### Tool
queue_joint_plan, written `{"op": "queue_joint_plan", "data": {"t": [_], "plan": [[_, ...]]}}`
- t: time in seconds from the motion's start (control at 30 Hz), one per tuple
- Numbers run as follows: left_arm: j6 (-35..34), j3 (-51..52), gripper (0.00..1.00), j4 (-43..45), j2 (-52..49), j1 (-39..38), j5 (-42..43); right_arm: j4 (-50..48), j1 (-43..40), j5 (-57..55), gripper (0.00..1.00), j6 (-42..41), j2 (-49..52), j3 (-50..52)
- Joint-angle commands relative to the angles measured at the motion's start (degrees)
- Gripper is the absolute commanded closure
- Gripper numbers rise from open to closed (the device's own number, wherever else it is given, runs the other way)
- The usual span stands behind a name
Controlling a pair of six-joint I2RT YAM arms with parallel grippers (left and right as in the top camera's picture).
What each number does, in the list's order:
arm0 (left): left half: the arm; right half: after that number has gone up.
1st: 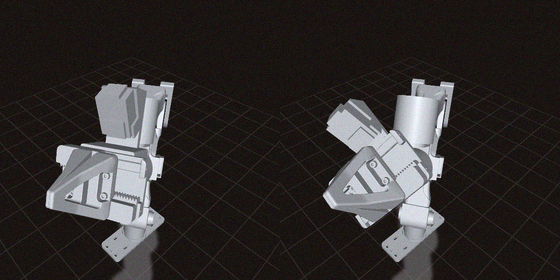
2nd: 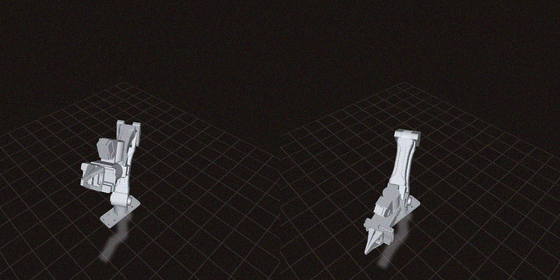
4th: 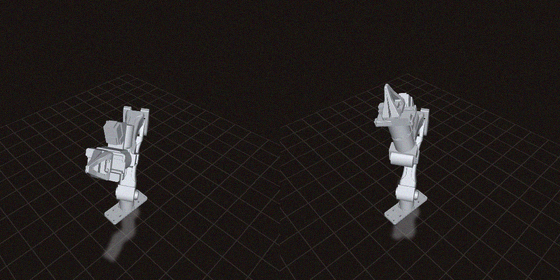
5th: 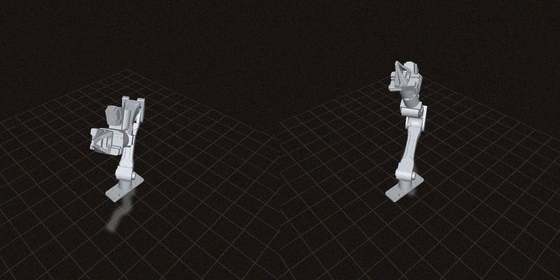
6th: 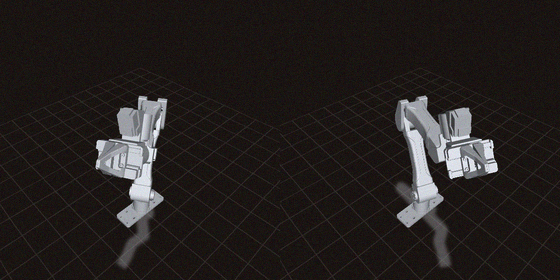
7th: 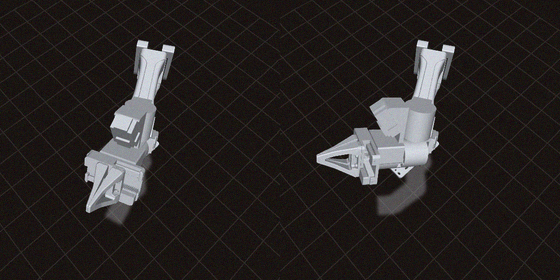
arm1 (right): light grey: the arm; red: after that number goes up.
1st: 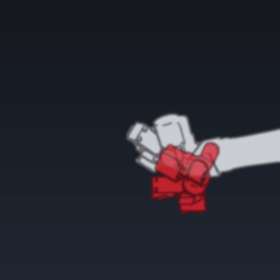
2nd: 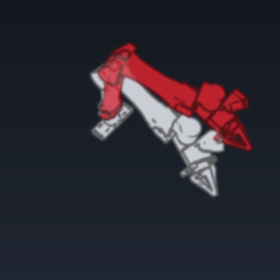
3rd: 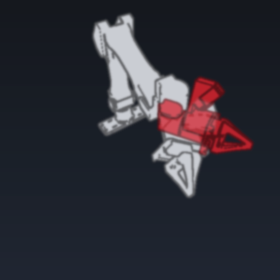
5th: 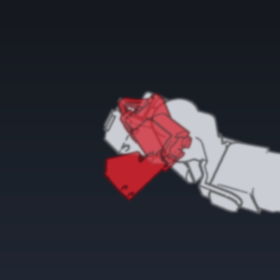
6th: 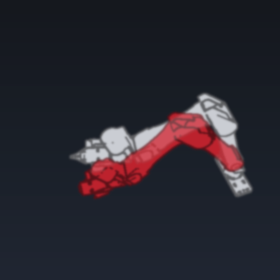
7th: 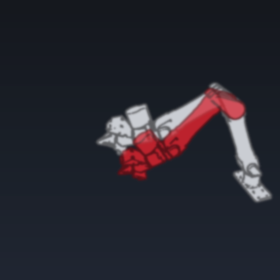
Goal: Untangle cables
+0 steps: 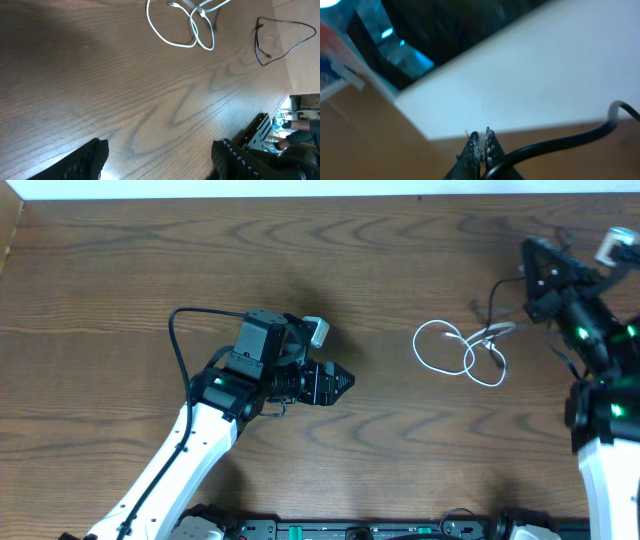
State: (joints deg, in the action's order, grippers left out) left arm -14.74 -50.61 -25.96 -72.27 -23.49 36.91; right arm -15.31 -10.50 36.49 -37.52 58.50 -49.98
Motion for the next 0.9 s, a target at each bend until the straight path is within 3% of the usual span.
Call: {"op": "queue_joint_plan", "data": {"t": [0.0, 0.3, 0.6, 0.87], "plan": [[0.7, -0.9, 0.29, -0.2, -0.4, -0.1, -0.5, -1.1, -0.4, -9.4, 0.99, 0.7, -4.2, -0.7], [0.7, -0.9, 0.3, -0.2, -0.4, -0.1, -0.5, 0.3, -0.4, -14.7, 0.99, 1.0, -4.3, -0.7], [0.7, -0.9, 0.29, -0.2, -0.4, -0.1, -0.5, 25.4, -0.5, -20.2, 0.99, 8.9, 2.8, -0.7], [0.7, -0.9, 0.29, -0.2, -0.4, -0.1, -0.5, 39.5, -1.9, -44.0, 0.99, 15.7, 9.6, -0.7]]}}
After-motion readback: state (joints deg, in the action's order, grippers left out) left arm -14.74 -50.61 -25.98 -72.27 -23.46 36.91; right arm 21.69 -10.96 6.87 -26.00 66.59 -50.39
